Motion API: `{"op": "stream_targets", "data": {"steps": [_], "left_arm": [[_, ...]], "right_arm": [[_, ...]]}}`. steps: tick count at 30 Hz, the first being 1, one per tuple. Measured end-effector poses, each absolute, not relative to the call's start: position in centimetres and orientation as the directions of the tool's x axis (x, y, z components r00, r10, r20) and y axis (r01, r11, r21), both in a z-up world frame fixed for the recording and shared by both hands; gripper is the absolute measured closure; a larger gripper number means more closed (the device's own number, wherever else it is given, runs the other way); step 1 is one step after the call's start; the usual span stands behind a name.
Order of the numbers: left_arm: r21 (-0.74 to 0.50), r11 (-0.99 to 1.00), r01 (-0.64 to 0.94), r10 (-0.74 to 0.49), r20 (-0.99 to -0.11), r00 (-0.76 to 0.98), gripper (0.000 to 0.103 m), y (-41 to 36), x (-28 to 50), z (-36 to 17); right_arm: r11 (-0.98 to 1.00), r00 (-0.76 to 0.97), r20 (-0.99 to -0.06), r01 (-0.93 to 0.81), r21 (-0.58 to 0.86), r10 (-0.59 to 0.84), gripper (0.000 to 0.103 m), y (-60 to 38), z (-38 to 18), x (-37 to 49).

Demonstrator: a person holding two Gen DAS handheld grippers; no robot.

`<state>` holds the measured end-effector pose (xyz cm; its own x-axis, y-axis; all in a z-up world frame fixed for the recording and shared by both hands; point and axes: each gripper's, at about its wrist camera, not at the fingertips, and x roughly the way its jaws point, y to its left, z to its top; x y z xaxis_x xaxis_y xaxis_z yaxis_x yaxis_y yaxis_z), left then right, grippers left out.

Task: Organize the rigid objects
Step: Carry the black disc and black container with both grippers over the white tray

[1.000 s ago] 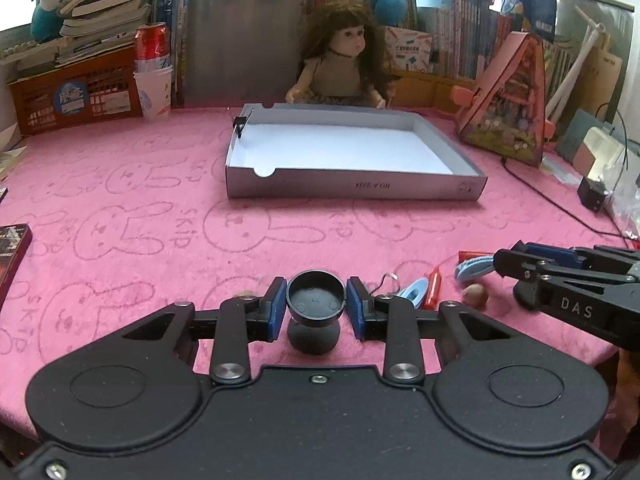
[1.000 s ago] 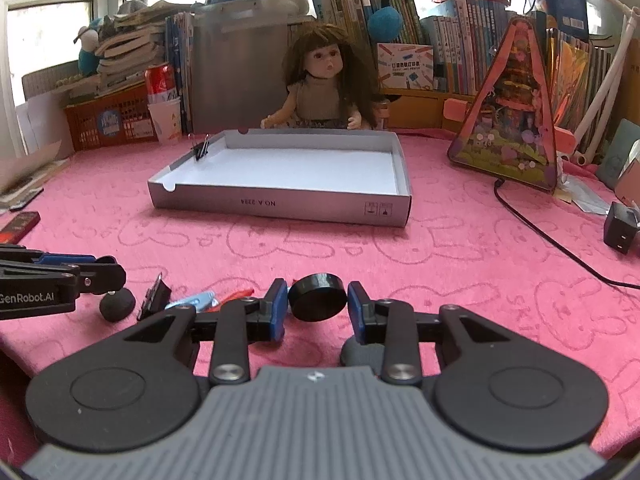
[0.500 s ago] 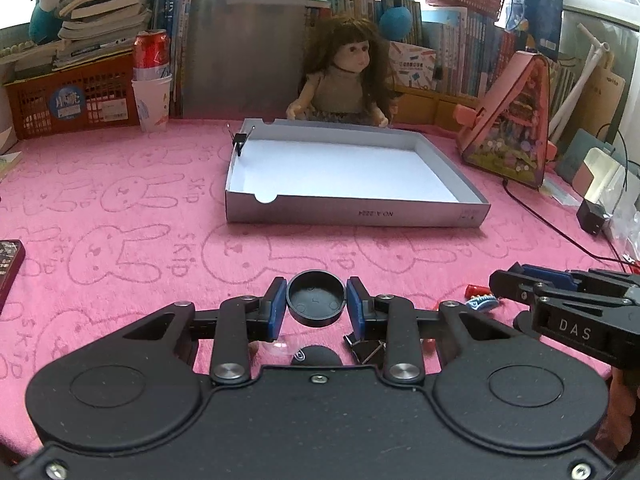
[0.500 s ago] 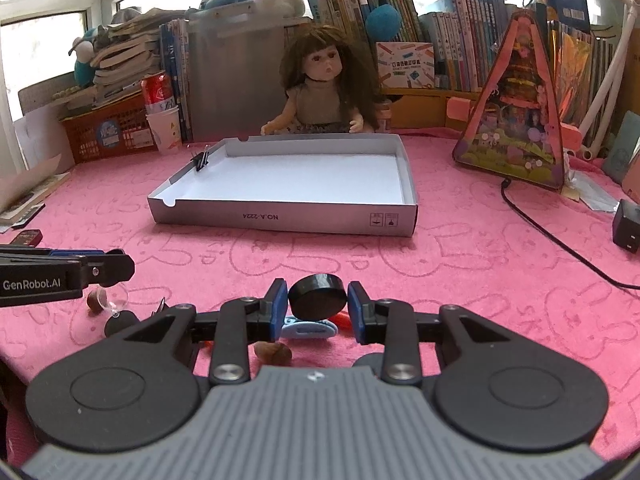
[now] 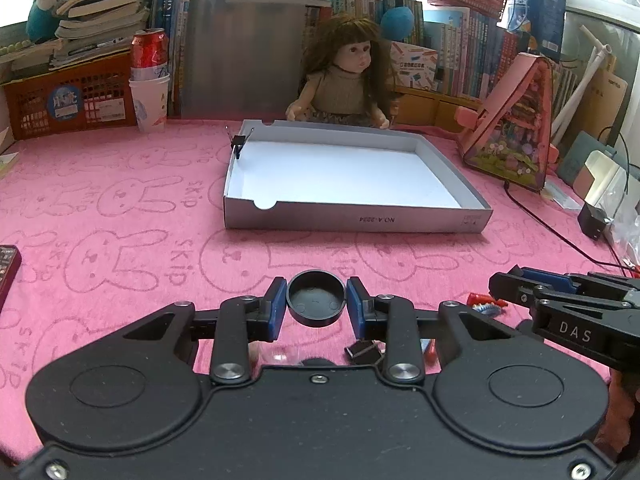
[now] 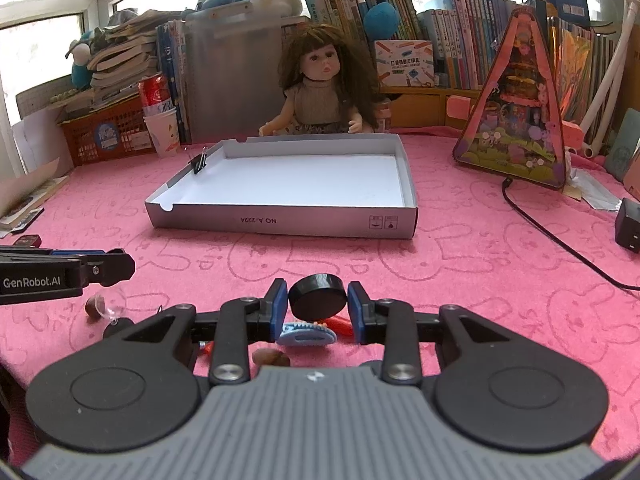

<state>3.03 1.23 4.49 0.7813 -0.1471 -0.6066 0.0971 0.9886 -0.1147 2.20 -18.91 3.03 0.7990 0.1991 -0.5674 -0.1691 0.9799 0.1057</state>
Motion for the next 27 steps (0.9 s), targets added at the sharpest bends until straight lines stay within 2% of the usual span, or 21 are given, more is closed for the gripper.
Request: {"op": "stream_targets", "data": {"steps": [7, 14, 19, 27], "left_arm": [[-0.134, 0.986, 0.101, -0.163, -0.620, 0.767, 0.073, 1.5, 6.7, 5.5], [-0.126, 0.989, 0.077, -0.139, -0.630, 0.764, 0.073, 1.6, 11.4, 6.6], [-0.170, 0.985, 0.037, -0.142, -0.668, 0.730, 0.073, 2.0, 15.7, 6.7], [-0.124, 0.992, 0.003, -0.091, -0.710, 0.698, 0.073, 1.1, 20.3, 5.2]], "right_arm": [[0.970, 0.771, -0.592, -0.138, 0.202, 0.233, 0.066, -19.7, 3.4, 5.5], [0.965, 0.765, -0.597, -0.123, 0.230, 0.240, 0.066, -19.8, 5.1, 9.6], [0.955, 0.713, -0.649, -0.103, 0.279, 0.266, 0.066, -20.0, 5.7, 14.0], [0.971, 0.664, -0.714, -0.083, 0.224, 0.222, 0.066, -19.0, 5.8, 18.8]]}}
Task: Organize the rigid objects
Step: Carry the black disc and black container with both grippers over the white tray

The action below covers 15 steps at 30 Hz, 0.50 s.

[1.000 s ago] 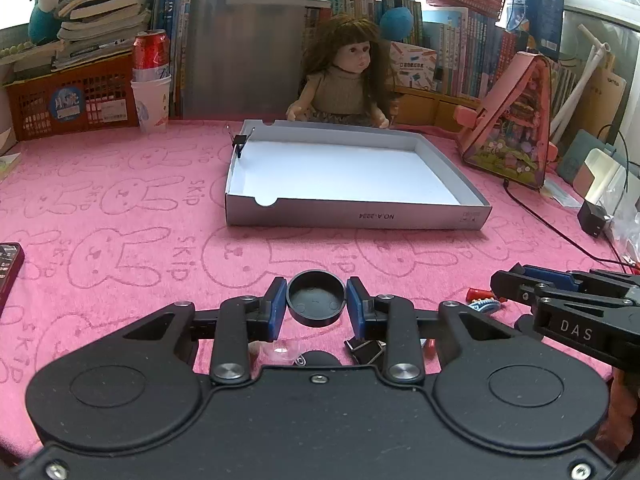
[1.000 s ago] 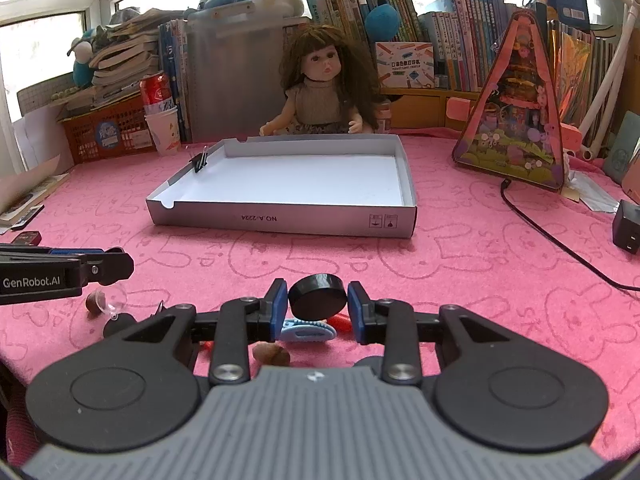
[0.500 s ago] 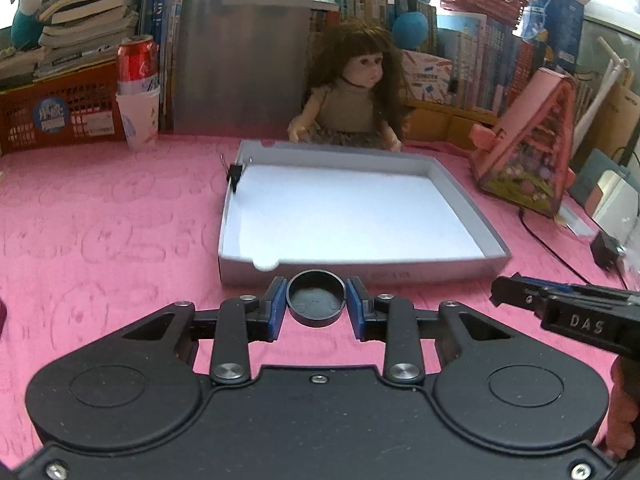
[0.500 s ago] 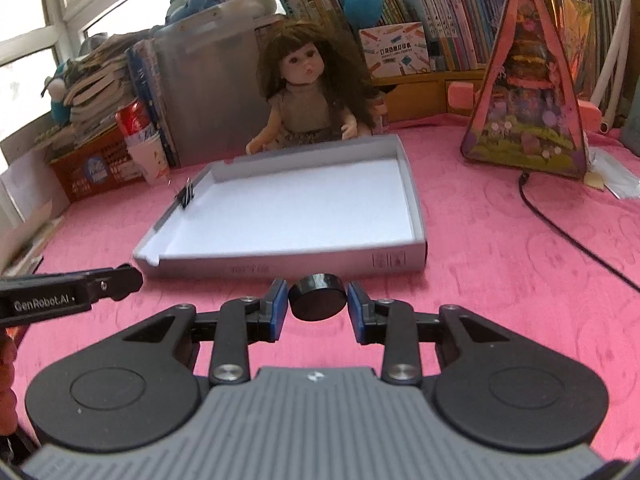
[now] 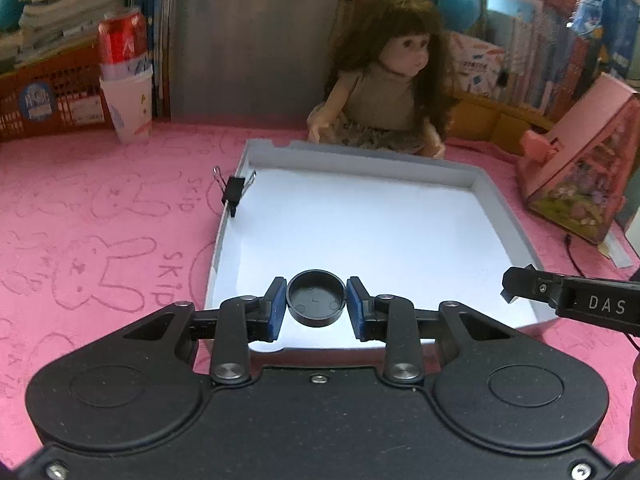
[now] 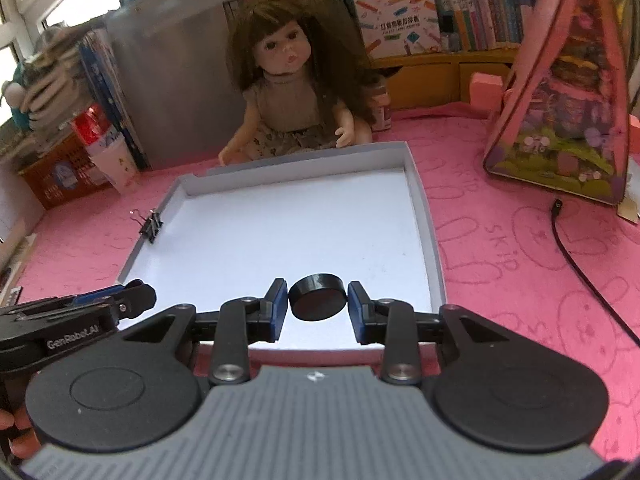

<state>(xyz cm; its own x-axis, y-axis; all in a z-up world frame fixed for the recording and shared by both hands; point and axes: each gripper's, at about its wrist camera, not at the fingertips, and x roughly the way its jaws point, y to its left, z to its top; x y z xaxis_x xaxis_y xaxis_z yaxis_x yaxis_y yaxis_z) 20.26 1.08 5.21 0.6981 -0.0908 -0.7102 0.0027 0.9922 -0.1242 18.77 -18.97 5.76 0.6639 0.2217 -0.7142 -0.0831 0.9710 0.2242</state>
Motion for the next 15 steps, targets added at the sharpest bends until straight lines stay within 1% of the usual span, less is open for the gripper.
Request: {"op": "stream_targets", "data": {"steps": [4, 8, 15], "left_arm": [[-0.093, 0.996, 0.009, -0.073, -0.718, 0.692, 0.073, 0.1, 21.1, 4.3], [-0.064, 0.998, 0.017, -0.057, -0.713, 0.699, 0.073, -0.7, 21.5, 3.6], [-0.063, 0.998, 0.019, -0.058, -0.721, 0.690, 0.073, -0.9, 22.0, 2.9]], "right_arm": [[0.980, 0.653, -0.734, -0.076, 0.184, 0.189, 0.065, -18.3, 5.2, 19.9], [0.979, 0.648, -0.737, -0.076, 0.188, 0.191, 0.065, -18.1, 4.5, 20.4], [0.984, 0.640, -0.750, -0.070, 0.162, 0.168, 0.065, -17.7, 3.6, 20.9]]}}
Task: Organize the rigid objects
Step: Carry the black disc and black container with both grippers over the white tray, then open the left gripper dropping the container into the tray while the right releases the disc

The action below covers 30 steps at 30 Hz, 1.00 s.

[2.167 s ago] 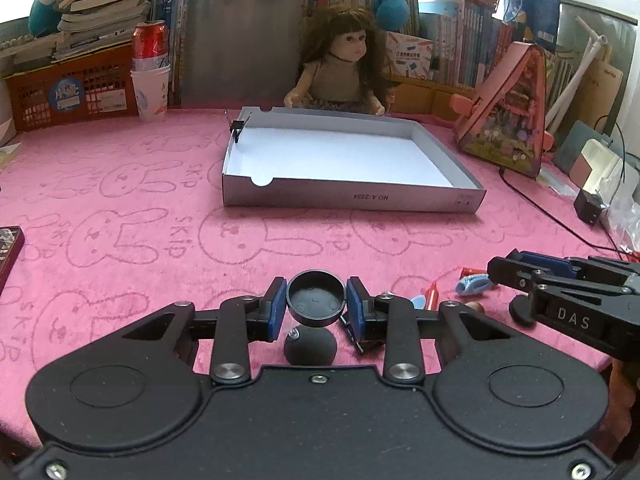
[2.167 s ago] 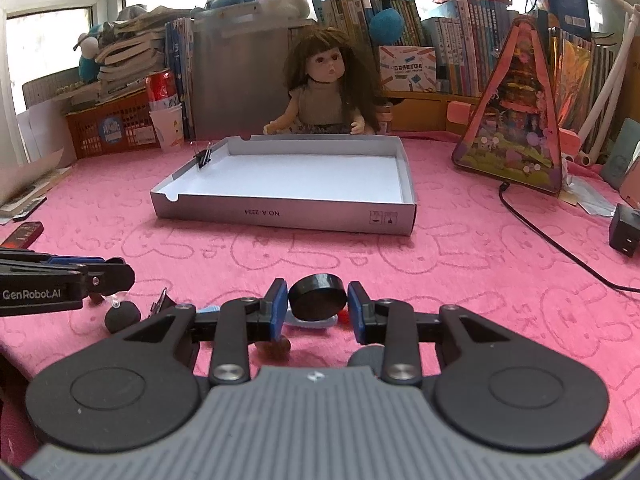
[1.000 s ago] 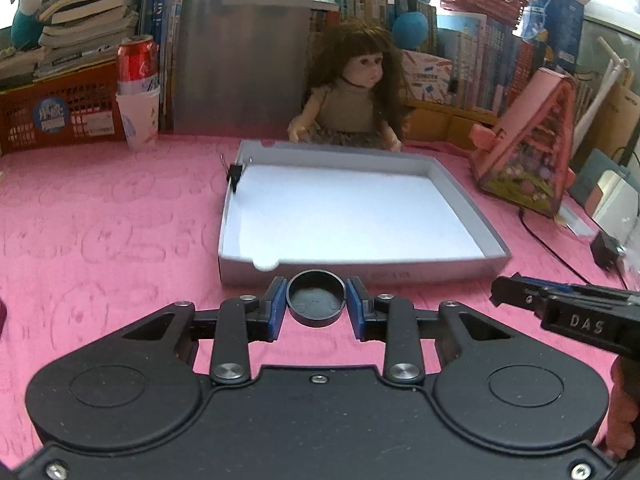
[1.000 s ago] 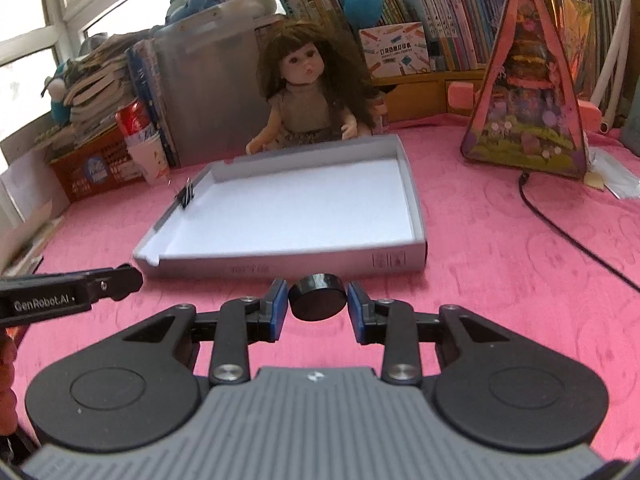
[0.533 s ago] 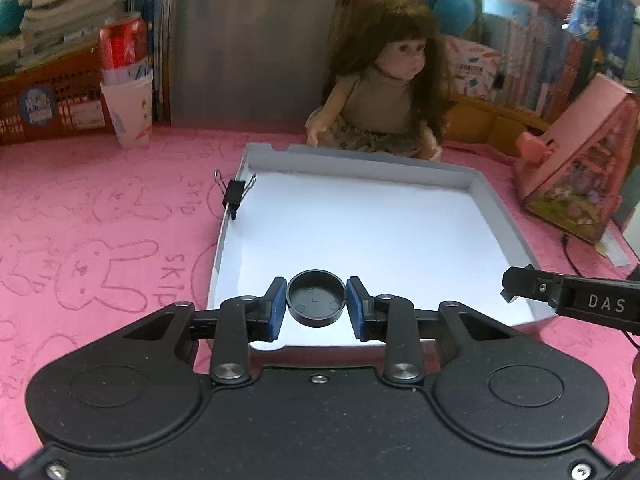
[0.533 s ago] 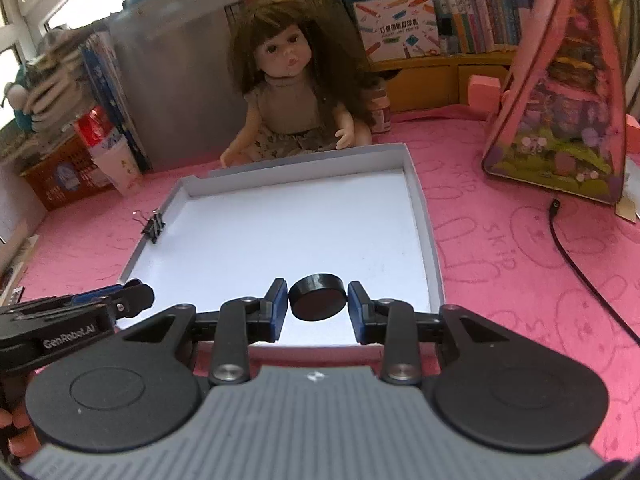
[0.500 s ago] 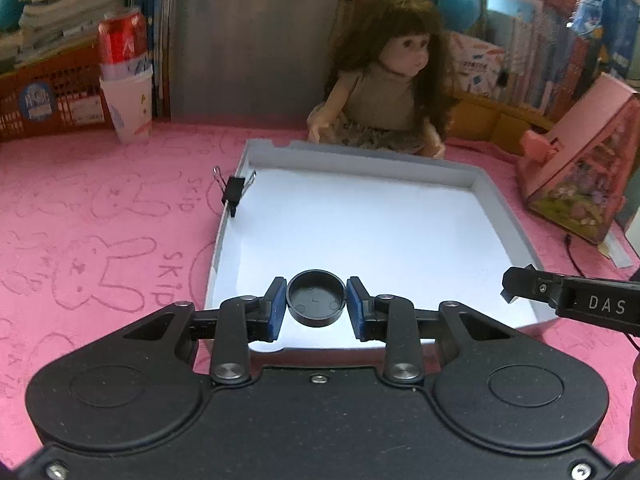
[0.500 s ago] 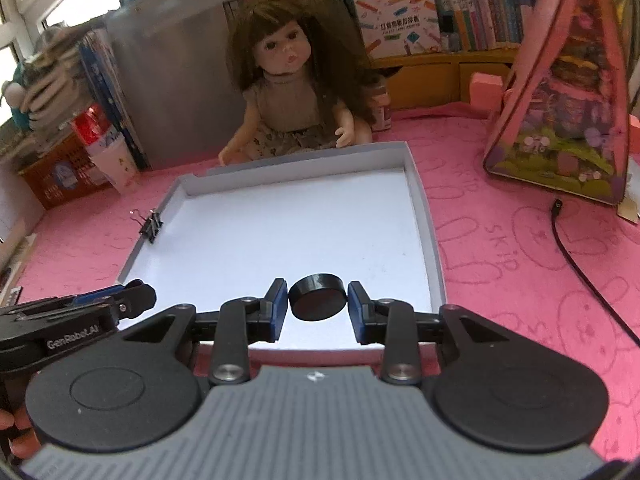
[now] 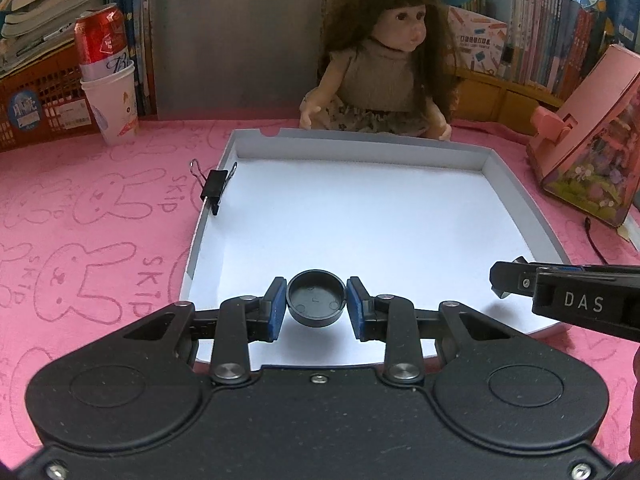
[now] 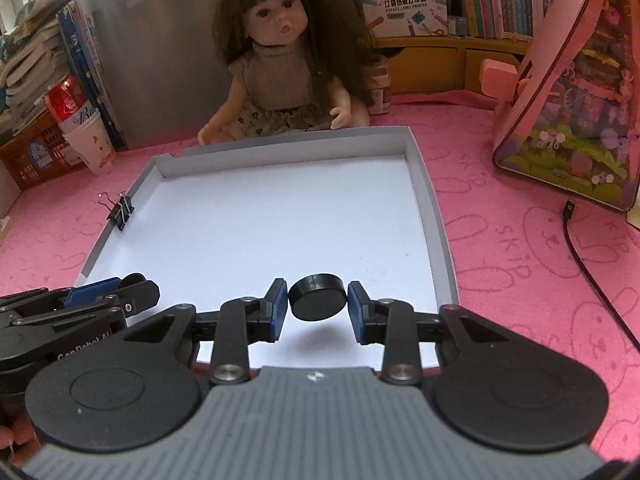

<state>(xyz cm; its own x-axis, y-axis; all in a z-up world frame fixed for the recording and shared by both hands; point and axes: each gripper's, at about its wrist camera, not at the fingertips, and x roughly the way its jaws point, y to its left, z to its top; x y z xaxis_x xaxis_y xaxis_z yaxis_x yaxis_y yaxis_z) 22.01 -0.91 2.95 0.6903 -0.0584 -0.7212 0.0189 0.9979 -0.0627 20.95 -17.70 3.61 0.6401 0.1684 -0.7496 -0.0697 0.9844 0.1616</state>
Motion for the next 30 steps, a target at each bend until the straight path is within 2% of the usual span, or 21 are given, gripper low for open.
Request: {"op": "stream_targets", "data": {"steps": [23, 28, 29, 30], "left_arm": [[-0.045, 0.998, 0.032, -0.055, -0.738, 0.672, 0.073, -1.3, 22.7, 1.3], [-0.068, 0.997, 0.036, -0.075, -0.741, 0.667, 0.071, -1.1, 22.7, 1.4], [-0.075, 0.997, 0.036, -0.080, -0.742, 0.666, 0.069, -1.0, 22.7, 1.4], [-0.083, 0.996, 0.036, -0.086, -0.743, 0.664, 0.065, -1.0, 22.6, 1.5]], "right_arm": [[0.987, 0.623, -0.766, -0.081, 0.136, 0.157, 0.065, -17.2, 2.6, 21.6], [0.988, 0.620, -0.769, -0.078, 0.134, 0.153, 0.060, -17.0, 2.2, 21.7], [0.987, 0.622, -0.767, -0.079, 0.139, 0.158, 0.051, -17.1, 2.2, 21.6], [0.987, 0.625, -0.764, -0.078, 0.143, 0.160, 0.048, -17.1, 2.3, 21.6]]}}
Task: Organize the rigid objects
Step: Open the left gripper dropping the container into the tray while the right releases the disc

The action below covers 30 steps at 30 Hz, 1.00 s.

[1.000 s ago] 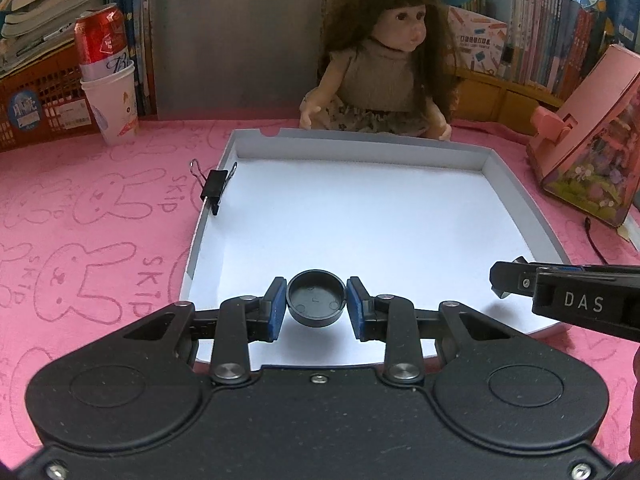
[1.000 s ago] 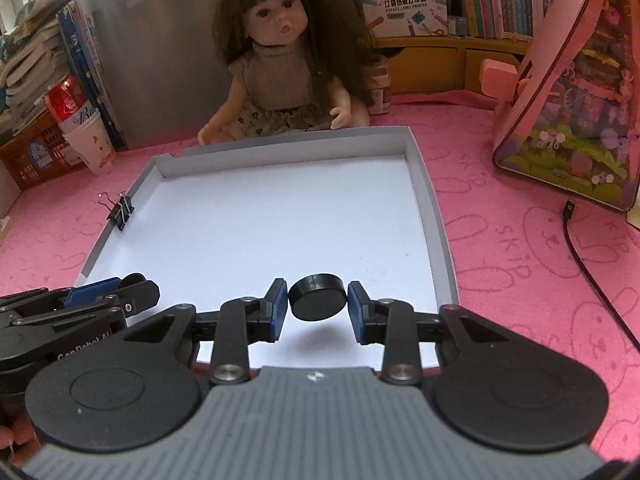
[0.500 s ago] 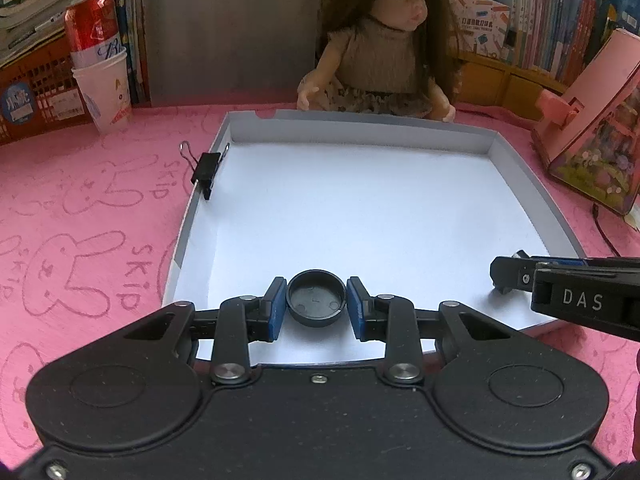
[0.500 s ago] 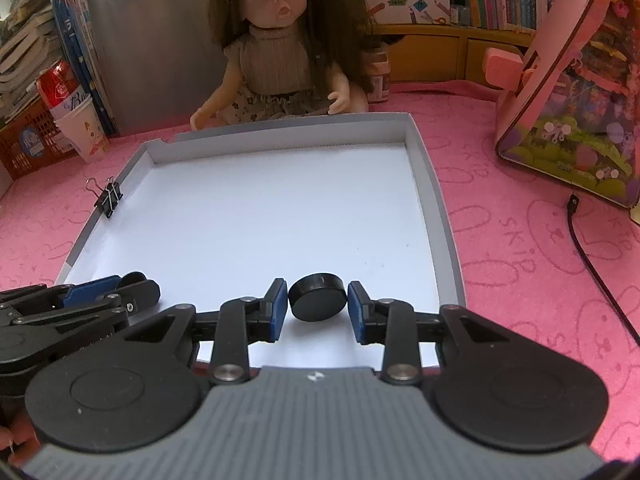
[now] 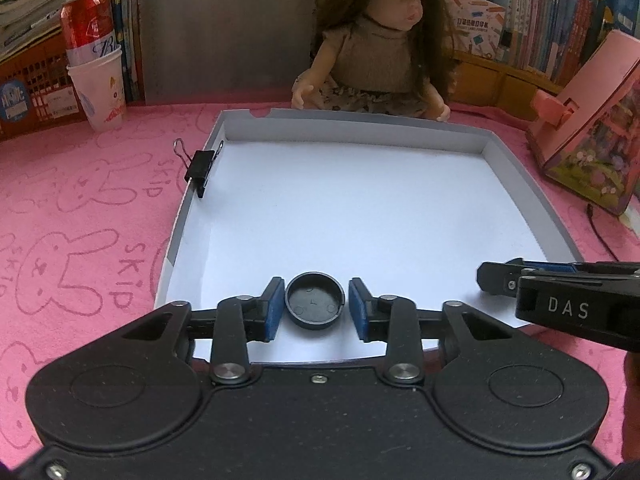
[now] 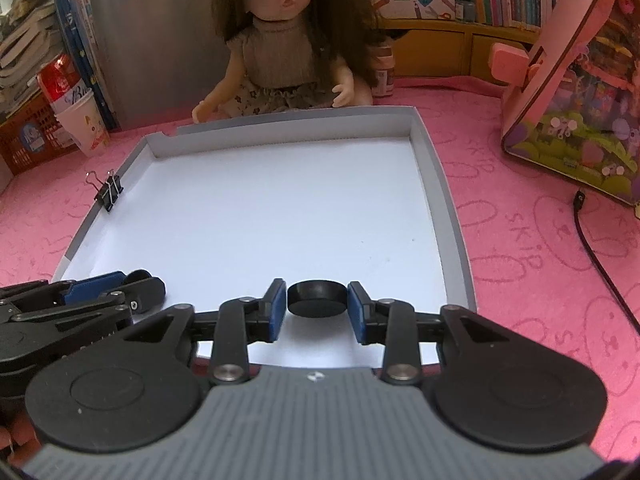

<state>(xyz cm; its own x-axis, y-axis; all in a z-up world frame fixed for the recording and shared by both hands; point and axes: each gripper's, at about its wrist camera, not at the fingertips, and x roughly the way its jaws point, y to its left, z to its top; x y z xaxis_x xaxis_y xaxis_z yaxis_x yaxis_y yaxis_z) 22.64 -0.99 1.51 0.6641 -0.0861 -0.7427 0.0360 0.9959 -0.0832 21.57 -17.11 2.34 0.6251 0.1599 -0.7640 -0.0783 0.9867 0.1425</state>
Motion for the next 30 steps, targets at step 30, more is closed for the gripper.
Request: {"op": "stream_targets", "data": {"steps": [30], "left_arm": [[-0.060, 0.993, 0.104, -0.118, -0.641, 0.758, 0.024, -0.5, 12.8, 5.7]], "right_arm": [[0.975, 0.769, -0.599, -0.184, 0.125, 0.222, 0.017, -18.9, 6.7, 12.6]]}}
